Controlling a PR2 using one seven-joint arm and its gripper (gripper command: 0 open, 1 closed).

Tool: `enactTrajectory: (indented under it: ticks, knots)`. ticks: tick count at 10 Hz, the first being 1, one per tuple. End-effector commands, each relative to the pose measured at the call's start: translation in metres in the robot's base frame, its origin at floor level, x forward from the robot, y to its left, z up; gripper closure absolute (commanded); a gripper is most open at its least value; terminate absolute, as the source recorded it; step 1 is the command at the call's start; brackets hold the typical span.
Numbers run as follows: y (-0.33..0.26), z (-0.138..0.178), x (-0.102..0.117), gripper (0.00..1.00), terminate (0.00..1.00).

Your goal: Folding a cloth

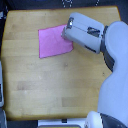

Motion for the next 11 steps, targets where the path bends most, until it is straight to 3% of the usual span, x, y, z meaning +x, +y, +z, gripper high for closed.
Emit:
enactTrajectory:
  ticks: [1, 11]
  knots:
    - [-0.0040, -0.0084, -0.0160, 1.00, 0.00]
    - [0.0032, -0.0034, -0.0097, 1.00, 0.00]
